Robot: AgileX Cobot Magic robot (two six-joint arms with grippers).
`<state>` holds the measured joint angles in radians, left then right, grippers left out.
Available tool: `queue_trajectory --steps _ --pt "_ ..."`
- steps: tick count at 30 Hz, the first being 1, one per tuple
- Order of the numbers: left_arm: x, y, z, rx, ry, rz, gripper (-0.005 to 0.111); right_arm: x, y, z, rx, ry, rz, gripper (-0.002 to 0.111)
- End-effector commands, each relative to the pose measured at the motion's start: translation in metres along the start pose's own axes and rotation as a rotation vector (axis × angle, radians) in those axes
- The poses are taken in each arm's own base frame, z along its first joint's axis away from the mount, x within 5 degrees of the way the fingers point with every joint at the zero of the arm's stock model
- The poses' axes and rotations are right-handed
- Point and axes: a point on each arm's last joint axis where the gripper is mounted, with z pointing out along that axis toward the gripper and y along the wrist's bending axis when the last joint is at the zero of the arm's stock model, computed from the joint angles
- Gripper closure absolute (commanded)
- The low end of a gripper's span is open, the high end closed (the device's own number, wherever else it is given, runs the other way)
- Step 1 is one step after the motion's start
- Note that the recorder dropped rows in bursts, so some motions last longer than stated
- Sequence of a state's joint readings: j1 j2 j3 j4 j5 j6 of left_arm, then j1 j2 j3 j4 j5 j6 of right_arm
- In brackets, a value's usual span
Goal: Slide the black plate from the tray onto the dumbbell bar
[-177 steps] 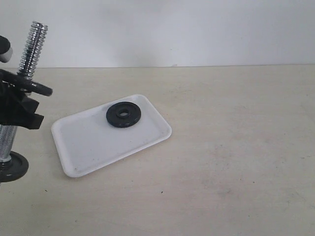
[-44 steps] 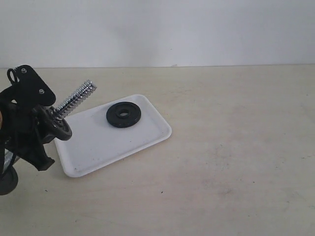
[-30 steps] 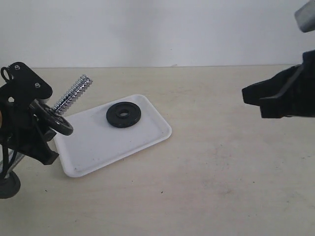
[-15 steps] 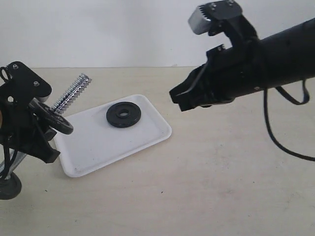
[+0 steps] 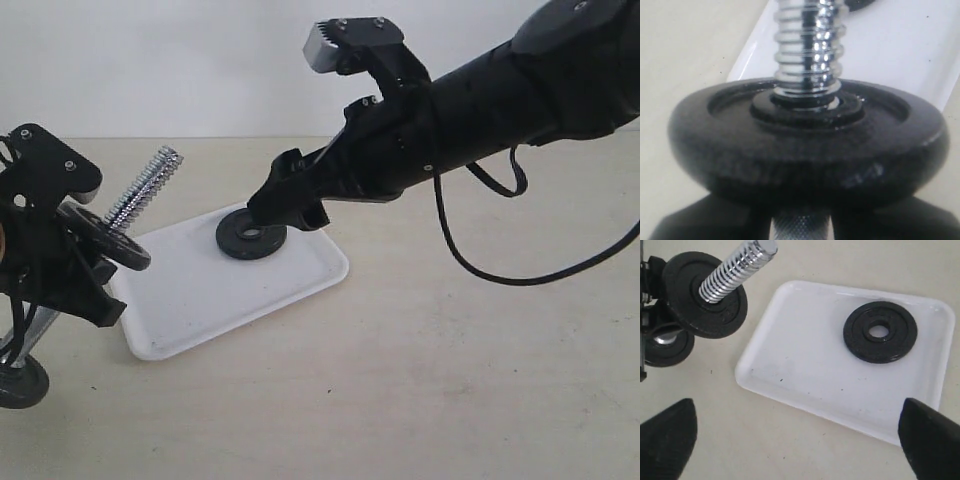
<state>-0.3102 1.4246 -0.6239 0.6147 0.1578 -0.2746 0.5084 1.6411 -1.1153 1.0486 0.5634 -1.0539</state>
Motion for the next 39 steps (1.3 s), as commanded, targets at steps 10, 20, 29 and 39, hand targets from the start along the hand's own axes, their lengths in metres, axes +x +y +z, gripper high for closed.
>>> queue_trajectory --steps 10,20,29,39 --pt "-0.059 -0.009 -0.029 0.144 -0.613 -0.01 0.102 -0.017 -0.039 0.048 0.149 -0.015 -0.101 0.004" --pt "-0.059 -0.009 -0.029 0.143 -0.611 -0.01 0.102 -0.026 -0.076 0.123 0.124 0.099 -0.042 0.004" --pt "-0.059 -0.009 -0.029 0.142 -0.608 -0.01 0.102 -0.042 -0.064 0.146 0.226 0.253 -0.076 0.004" --pt "-0.059 -0.009 -0.029 0.142 -0.608 -0.01 0.102 -0.041 -0.072 0.17 0.196 0.329 -0.035 0.004"
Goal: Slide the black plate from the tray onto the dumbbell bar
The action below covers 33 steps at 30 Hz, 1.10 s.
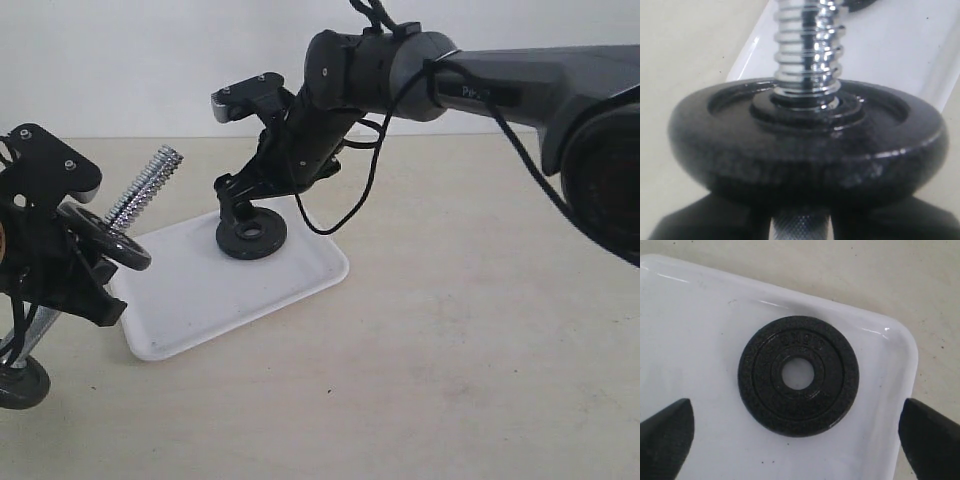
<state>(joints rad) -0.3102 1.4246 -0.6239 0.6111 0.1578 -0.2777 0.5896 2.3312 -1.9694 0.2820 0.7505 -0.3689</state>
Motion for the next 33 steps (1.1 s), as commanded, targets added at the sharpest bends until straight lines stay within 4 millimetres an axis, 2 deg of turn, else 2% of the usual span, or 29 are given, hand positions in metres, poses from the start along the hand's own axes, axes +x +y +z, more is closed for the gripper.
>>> queue_trajectory --steps 1,13,20,25,33 --pt "-0.059 -0.009 -0.029 0.144 -0.607 -0.003 0.102 0.001 -0.002 0.012 -0.013 0.047 0.017 0.004" --pt "-0.058 -0.009 -0.028 0.139 -0.59 -0.003 0.102 -0.005 -0.003 0.025 -0.028 0.042 0.044 0.004" --pt "-0.058 -0.009 -0.028 0.137 -0.591 0.001 0.102 0.0 0.009 0.043 -0.038 0.055 0.027 0.004" --pt "-0.058 -0.009 -0.028 0.137 -0.591 0.001 0.102 -0.005 0.018 0.045 -0.027 0.018 0.0 0.004" --pt "-0.058 -0.009 -0.028 0.137 -0.591 0.001 0.102 -0.007 0.014 0.045 0.014 -0.01 0.002 0.004"
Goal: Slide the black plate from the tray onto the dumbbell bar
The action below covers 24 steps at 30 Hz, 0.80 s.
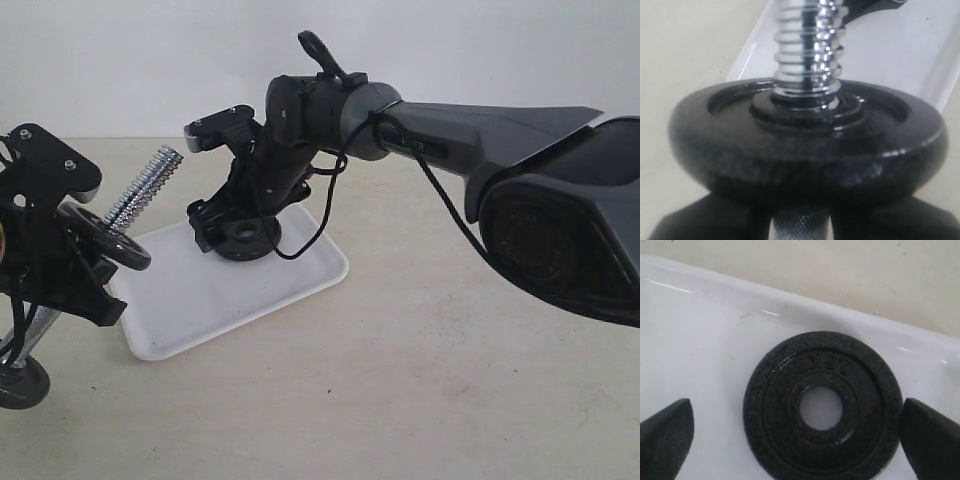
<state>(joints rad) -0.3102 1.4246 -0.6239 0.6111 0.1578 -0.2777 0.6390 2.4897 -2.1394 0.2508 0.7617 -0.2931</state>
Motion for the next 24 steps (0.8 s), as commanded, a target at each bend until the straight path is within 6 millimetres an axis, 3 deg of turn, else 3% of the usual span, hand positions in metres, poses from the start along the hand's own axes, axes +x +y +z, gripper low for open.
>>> queue_trajectory --steps 1,9,18,24 --pt "-0.058 -0.009 -0.028 0.137 -0.591 0.001 0.102 -0.003 -0.002 -0.001 0.028 -0.024 -0.006 0.004" --pt "-0.058 -0.009 -0.028 0.137 -0.591 0.001 0.102 -0.006 -0.006 -0.002 0.07 -0.049 0.002 0.004" --pt "-0.057 -0.009 -0.028 0.137 -0.589 0.001 0.102 0.013 -0.008 0.025 0.051 0.034 0.031 0.004" --pt "-0.057 -0.009 -0.028 0.137 -0.589 0.001 0.102 0.013 -0.002 0.027 0.048 0.028 0.027 0.004"
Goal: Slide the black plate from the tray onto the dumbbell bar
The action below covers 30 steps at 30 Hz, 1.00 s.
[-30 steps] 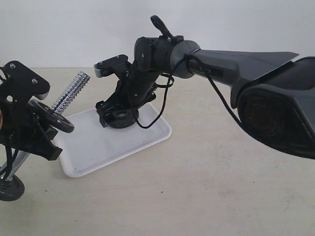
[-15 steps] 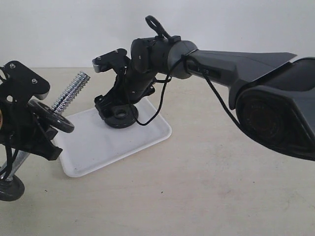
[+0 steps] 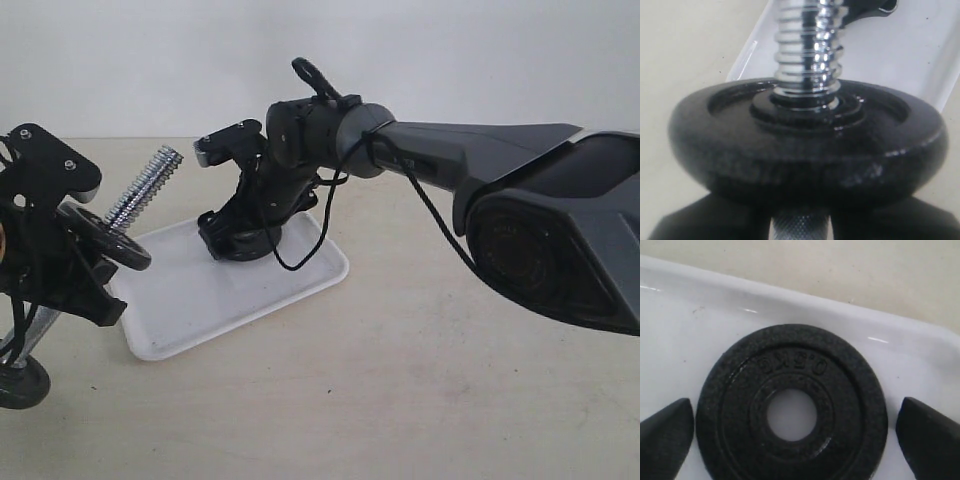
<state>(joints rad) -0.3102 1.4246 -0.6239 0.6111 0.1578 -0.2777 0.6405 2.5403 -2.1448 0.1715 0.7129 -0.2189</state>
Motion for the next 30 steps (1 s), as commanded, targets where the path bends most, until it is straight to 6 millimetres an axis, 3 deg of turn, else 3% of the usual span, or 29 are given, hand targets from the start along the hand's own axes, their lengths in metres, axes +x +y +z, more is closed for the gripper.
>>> queue_trajectory --steps 1,11,30 --pt "-0.057 -0.009 -0.028 0.137 -0.589 0.001 0.102 0.003 0.007 0.004 -0.011 0.017 0.004 0.004" --pt "-0.057 -0.009 -0.028 0.137 -0.589 0.001 0.102 -0.004 0.022 0.006 -0.011 -0.046 -0.044 0.004" --pt "-0.057 -0.009 -0.028 0.137 -0.589 0.001 0.102 0.011 0.017 0.013 0.031 0.083 -0.115 0.004"
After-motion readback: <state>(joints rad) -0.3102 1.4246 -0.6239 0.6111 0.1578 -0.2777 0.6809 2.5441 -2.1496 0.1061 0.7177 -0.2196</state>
